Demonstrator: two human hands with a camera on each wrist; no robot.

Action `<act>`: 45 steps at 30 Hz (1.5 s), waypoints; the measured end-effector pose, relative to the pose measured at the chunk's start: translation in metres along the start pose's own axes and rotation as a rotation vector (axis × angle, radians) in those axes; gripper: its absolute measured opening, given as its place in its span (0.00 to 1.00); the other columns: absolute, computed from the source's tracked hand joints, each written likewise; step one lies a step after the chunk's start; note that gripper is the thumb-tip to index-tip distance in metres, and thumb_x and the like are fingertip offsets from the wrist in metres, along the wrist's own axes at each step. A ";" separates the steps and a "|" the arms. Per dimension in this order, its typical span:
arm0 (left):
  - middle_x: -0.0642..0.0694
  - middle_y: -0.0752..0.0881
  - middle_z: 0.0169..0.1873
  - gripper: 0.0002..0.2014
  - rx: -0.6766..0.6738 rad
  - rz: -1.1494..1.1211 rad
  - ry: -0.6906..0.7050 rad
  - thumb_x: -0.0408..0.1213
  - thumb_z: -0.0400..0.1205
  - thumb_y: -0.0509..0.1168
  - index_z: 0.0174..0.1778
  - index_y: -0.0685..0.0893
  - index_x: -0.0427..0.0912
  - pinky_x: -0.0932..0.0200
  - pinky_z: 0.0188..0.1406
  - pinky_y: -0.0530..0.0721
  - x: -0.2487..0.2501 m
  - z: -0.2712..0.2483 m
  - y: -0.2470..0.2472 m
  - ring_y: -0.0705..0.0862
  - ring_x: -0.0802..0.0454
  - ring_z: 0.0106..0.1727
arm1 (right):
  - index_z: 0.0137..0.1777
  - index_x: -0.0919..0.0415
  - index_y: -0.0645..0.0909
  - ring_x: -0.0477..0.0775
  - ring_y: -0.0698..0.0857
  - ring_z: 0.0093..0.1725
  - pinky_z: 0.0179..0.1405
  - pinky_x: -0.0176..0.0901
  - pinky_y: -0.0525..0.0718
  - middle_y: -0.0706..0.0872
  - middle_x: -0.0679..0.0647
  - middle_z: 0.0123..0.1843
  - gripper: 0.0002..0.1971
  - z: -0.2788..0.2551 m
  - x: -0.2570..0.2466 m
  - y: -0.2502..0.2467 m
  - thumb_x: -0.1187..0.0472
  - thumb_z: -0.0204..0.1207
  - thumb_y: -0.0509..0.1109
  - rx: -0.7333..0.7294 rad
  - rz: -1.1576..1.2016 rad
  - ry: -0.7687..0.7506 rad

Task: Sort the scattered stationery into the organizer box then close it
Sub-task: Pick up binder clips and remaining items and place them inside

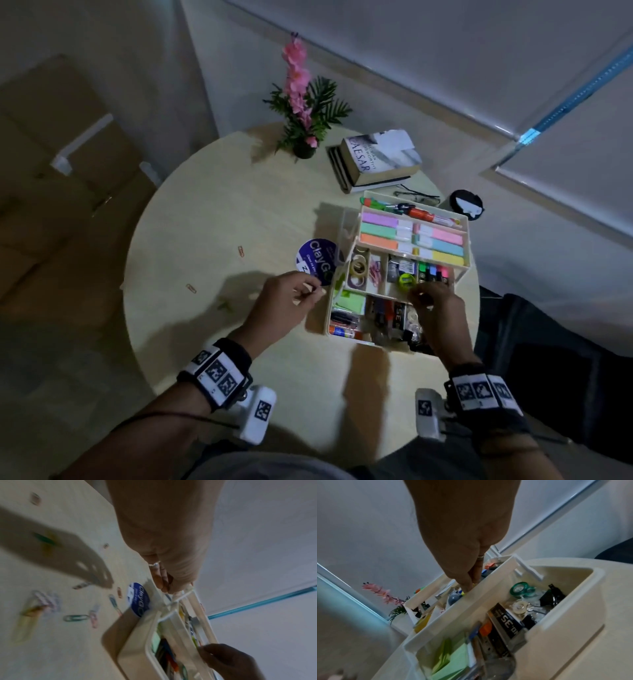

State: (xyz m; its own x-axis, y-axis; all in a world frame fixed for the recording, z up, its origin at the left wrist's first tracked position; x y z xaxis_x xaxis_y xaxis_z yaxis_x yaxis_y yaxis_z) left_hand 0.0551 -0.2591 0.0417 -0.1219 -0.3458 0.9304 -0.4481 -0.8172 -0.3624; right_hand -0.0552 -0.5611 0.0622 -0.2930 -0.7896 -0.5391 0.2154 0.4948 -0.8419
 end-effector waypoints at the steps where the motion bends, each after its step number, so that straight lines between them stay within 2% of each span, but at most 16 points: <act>1: 0.58 0.91 0.39 0.05 -0.019 0.004 0.007 0.35 0.81 0.79 0.51 0.93 0.43 0.69 0.41 0.87 0.010 0.005 0.011 0.90 0.60 0.42 | 0.53 0.58 0.91 0.50 0.88 0.45 0.49 0.44 0.89 0.90 0.51 0.49 0.08 0.002 0.002 0.002 0.70 0.78 0.79 -0.013 0.003 -0.024; 4: 0.56 0.92 0.41 0.06 -0.108 0.056 0.066 0.39 0.82 0.79 0.53 0.94 0.44 0.62 0.45 0.90 0.041 0.023 0.052 0.89 0.61 0.44 | 0.53 0.58 0.93 0.47 0.87 0.46 0.51 0.43 0.88 0.91 0.51 0.52 0.08 0.004 0.003 0.006 0.70 0.77 0.80 -0.052 0.031 -0.089; 7: 0.52 0.93 0.42 0.05 -0.167 0.126 0.117 0.39 0.83 0.78 0.53 0.94 0.45 0.55 0.44 0.92 0.067 0.042 0.088 0.89 0.62 0.42 | 0.55 0.60 0.93 0.49 0.88 0.49 0.54 0.48 0.89 0.91 0.51 0.54 0.07 0.003 0.007 0.010 0.68 0.79 0.79 -0.096 0.063 -0.116; 10: 0.49 0.93 0.42 0.05 -0.197 0.242 0.147 0.39 0.83 0.77 0.53 0.94 0.44 0.55 0.43 0.91 0.084 0.058 0.118 0.88 0.59 0.41 | 0.55 0.63 0.93 0.53 0.89 0.51 0.54 0.52 0.90 0.91 0.54 0.54 0.07 0.003 0.003 0.006 0.69 0.79 0.78 -0.083 0.100 -0.165; 13: 0.50 0.94 0.45 0.05 -0.219 0.388 0.130 0.40 0.82 0.78 0.53 0.93 0.49 0.51 0.46 0.92 0.082 0.069 0.141 0.90 0.55 0.45 | 0.52 0.64 0.93 0.56 0.90 0.49 0.51 0.54 0.90 0.92 0.56 0.52 0.05 0.005 -0.006 0.005 0.70 0.79 0.77 -0.070 0.101 -0.211; 15: 0.51 0.94 0.45 0.07 -0.232 0.482 0.124 0.41 0.81 0.78 0.54 0.93 0.52 0.47 0.46 0.93 0.081 0.073 0.151 0.91 0.52 0.45 | 0.52 0.63 0.93 0.55 0.89 0.48 0.50 0.55 0.89 0.92 0.55 0.51 0.05 0.009 -0.001 0.008 0.70 0.80 0.76 -0.080 0.110 -0.192; 18: 0.49 0.94 0.47 0.07 -0.281 0.569 0.150 0.37 0.82 0.77 0.56 0.93 0.48 0.49 0.48 0.92 0.088 0.073 0.164 0.91 0.51 0.46 | 0.54 0.62 0.93 0.53 0.88 0.50 0.53 0.53 0.90 0.91 0.54 0.53 0.08 0.015 0.017 0.002 0.71 0.78 0.77 -0.053 0.161 -0.131; 24: 0.48 0.91 0.47 0.05 -0.323 0.654 0.202 0.32 0.82 0.76 0.51 0.93 0.44 0.47 0.46 0.90 0.093 0.071 0.169 0.88 0.50 0.46 | 0.57 0.62 0.91 0.51 0.88 0.51 0.55 0.49 0.89 0.91 0.53 0.54 0.08 0.009 0.019 -0.004 0.68 0.80 0.77 -0.033 0.208 -0.156; 27: 0.50 0.90 0.48 0.05 -0.364 0.697 0.218 0.32 0.82 0.75 0.51 0.92 0.44 0.50 0.48 0.89 0.091 0.068 0.171 0.86 0.53 0.47 | 0.56 0.62 0.91 0.50 0.87 0.51 0.54 0.47 0.88 0.90 0.53 0.54 0.07 0.003 0.018 0.001 0.68 0.80 0.77 -0.058 0.218 -0.191; 30: 0.48 0.89 0.52 0.05 -0.391 0.714 0.224 0.32 0.83 0.74 0.53 0.92 0.42 0.55 0.50 0.86 0.091 0.068 0.174 0.86 0.52 0.50 | 0.58 0.63 0.91 0.53 0.88 0.54 0.58 0.50 0.89 0.91 0.54 0.56 0.08 0.002 0.014 0.008 0.69 0.80 0.76 -0.100 0.198 -0.228; 34: 0.48 0.83 0.54 0.06 -0.405 0.771 0.233 0.31 0.85 0.71 0.53 0.93 0.42 0.47 0.49 0.88 0.089 0.070 0.177 0.86 0.49 0.50 | 0.59 0.63 0.92 0.54 0.88 0.56 0.60 0.51 0.88 0.92 0.55 0.58 0.09 0.004 0.007 0.016 0.67 0.83 0.73 -0.149 0.134 -0.256; 38: 0.49 0.82 0.51 0.05 -0.370 0.767 0.260 0.34 0.85 0.72 0.52 0.94 0.44 0.45 0.49 0.87 0.087 0.068 0.172 0.83 0.50 0.50 | 0.58 0.66 0.92 0.59 0.88 0.58 0.63 0.47 0.87 0.86 0.61 0.63 0.09 0.001 0.005 0.020 0.69 0.79 0.77 -0.160 0.056 -0.259; 41: 0.49 0.81 0.52 0.07 -0.371 0.662 0.265 0.35 0.86 0.72 0.56 0.94 0.43 0.50 0.52 0.86 0.082 0.062 0.163 0.82 0.51 0.53 | 0.61 0.67 0.90 0.60 0.85 0.57 0.61 0.48 0.87 0.82 0.60 0.61 0.11 -0.006 0.004 0.022 0.69 0.80 0.76 -0.146 0.028 -0.257; 45: 0.51 0.81 0.55 0.08 -0.316 0.521 0.312 0.34 0.84 0.73 0.59 0.91 0.44 0.61 0.58 0.82 0.071 0.042 0.127 0.81 0.55 0.59 | 0.67 0.60 0.88 0.60 0.78 0.61 0.60 0.58 0.85 0.81 0.57 0.63 0.19 -0.015 0.002 0.018 0.68 0.75 0.78 -0.122 -0.115 -0.223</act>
State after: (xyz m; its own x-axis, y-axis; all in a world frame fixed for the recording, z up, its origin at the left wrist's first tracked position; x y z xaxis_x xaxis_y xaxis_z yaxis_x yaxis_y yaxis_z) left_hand 0.0269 -0.4064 0.0592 -0.6200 -0.4698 0.6284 -0.4929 -0.3899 -0.7778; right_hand -0.0656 -0.5484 0.0452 -0.0936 -0.8970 -0.4320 0.0749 0.4263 -0.9015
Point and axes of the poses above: each hand's wrist, its own z-axis towards the middle knuckle, its own y-axis out of the palm, x = y × z, the point moved 9 cm from there along z, towards the middle knuckle
